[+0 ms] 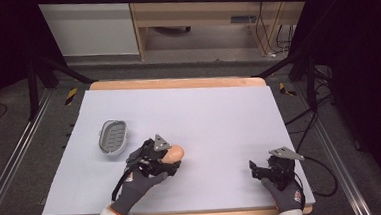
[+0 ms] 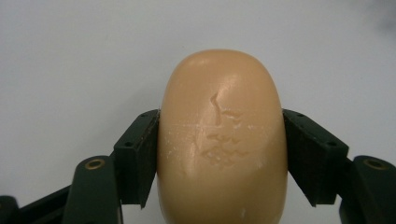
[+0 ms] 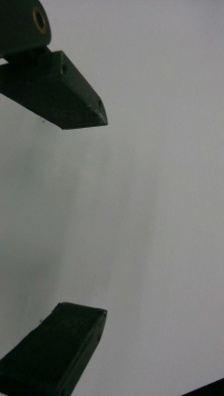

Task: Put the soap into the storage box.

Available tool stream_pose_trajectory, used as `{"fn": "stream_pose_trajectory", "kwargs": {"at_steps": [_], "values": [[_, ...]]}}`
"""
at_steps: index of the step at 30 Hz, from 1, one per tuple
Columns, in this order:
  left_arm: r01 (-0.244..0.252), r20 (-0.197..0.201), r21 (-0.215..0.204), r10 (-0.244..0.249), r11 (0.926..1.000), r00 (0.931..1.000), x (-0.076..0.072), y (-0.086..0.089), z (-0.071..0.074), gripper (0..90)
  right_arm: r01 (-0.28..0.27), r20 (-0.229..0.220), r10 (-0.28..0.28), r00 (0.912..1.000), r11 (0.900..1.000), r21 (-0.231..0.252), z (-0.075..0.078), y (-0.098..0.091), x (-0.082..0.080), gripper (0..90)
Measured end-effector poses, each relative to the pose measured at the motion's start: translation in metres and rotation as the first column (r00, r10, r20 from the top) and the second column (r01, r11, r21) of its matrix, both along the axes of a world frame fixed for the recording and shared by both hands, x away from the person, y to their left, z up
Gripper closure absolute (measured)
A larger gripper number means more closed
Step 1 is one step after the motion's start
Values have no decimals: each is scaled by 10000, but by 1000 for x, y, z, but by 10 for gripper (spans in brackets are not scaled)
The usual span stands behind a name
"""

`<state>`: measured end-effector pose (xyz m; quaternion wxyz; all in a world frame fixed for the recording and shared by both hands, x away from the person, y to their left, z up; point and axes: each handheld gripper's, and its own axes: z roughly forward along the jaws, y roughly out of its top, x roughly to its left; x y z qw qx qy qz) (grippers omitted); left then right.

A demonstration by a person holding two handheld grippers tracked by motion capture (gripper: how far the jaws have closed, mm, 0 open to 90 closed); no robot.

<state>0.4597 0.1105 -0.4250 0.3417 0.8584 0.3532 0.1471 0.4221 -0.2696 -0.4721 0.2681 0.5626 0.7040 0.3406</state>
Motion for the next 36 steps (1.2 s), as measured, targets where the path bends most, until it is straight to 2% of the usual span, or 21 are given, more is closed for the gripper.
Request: {"fn": "stream_pose_trajectory", "kwargs": {"at_steps": [15, 36], "values": [[-595, 237, -425, 606, 9973, 9979, 0, 29, 13, 315, -2, 17, 2, 10000, 10000, -18, 0, 1, 0, 76], [-1621, 464, -715, 1656, 9842, 9851, 4, 69, 22, 316, -27, 35, 27, 10000, 10000, -46, 0, 0, 0, 76]]}}
